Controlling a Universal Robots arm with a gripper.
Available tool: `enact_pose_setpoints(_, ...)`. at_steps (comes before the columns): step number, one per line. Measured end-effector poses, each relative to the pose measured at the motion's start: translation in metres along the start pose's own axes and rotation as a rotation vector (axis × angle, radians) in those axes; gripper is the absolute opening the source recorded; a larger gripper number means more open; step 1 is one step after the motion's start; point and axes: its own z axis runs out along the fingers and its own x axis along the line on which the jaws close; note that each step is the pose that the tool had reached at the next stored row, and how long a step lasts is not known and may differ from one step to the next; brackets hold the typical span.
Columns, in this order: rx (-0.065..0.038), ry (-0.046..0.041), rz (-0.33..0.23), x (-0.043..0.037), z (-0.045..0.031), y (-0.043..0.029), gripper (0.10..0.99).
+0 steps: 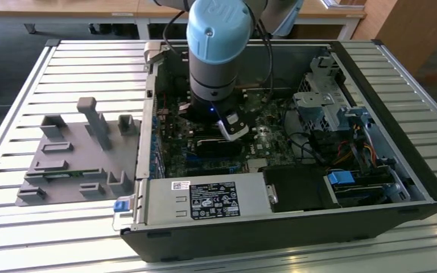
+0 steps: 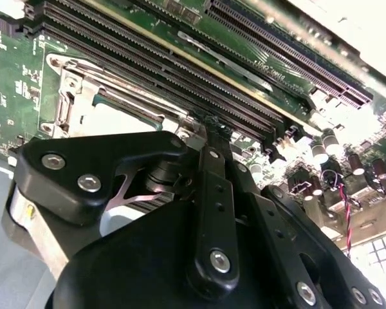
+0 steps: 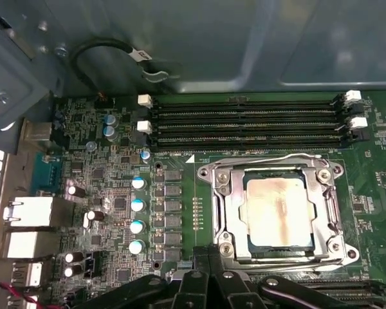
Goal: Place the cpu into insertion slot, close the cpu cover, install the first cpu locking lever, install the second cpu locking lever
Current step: 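Install the second cpu locking lever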
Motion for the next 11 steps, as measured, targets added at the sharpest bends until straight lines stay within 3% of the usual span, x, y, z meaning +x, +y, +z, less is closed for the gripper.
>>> enact_pose_setpoints(11, -0.010, 0.0003, 0.000, 0.0003, -0.0201, 0.0062, 0.106)
